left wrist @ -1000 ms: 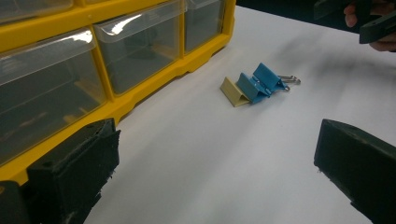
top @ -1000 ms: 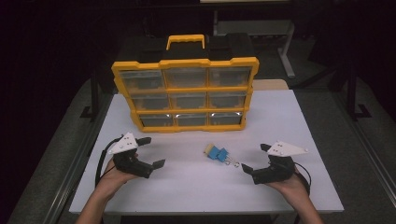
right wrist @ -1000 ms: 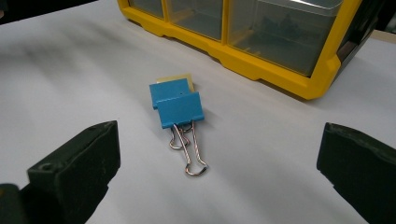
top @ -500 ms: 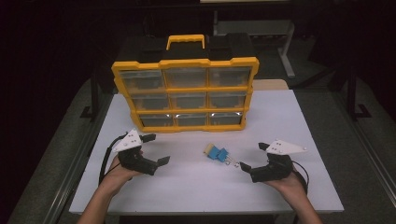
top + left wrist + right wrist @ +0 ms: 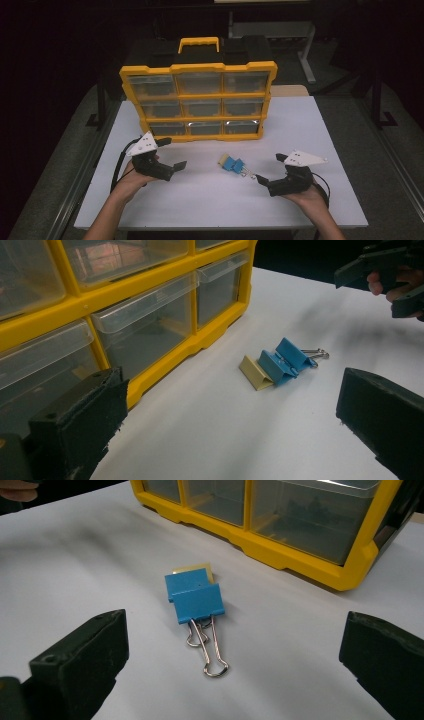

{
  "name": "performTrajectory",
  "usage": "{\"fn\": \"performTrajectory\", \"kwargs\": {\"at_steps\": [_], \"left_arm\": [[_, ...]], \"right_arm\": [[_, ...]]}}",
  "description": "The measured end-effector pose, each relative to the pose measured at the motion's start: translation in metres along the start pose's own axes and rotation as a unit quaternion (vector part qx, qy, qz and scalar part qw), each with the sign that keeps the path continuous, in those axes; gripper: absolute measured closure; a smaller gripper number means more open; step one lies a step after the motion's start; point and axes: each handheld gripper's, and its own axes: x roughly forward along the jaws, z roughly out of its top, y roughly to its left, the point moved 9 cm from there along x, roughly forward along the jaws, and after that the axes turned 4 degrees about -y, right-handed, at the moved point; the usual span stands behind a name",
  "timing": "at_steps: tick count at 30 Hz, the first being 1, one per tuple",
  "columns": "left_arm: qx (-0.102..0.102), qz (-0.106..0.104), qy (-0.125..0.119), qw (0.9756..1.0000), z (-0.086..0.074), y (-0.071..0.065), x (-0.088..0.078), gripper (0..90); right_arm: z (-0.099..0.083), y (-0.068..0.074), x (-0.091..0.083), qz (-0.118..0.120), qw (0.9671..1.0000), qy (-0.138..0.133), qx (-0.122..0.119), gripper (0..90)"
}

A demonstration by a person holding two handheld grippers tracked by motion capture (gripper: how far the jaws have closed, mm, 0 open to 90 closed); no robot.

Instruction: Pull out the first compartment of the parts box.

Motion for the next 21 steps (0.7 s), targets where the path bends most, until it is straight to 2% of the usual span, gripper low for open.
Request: {"fn": "performTrajectory", "kwargs": {"at_steps": [6,13,19,21], "left_arm": [[-0.002,-0.003,0.007,1.0,-0.003,0.002,0.004,0.0],[-0.001,-0.002,0.004,1.0,-0.002,0.003,0.009,0.0],[0.009,-0.004,0.003,0.9999,0.002,0.003,0.016,0.0],[0.006,-0.006,0.002,1.0,0.004,0.002,0.019,0.0]], "right_arm": [[-0.001,0.001,0.001,0.003,1.0,0.001,-0.004,0.0],[-0.001,0.001,0.003,0.004,1.0,0.003,-0.006,0.0],[-0.003,0.0,0.002,0.002,1.0,0.003,-0.001,0.0],[-0.003,-0.001,0.001,0.001,1.0,0.0,0.004,0.0]]}}
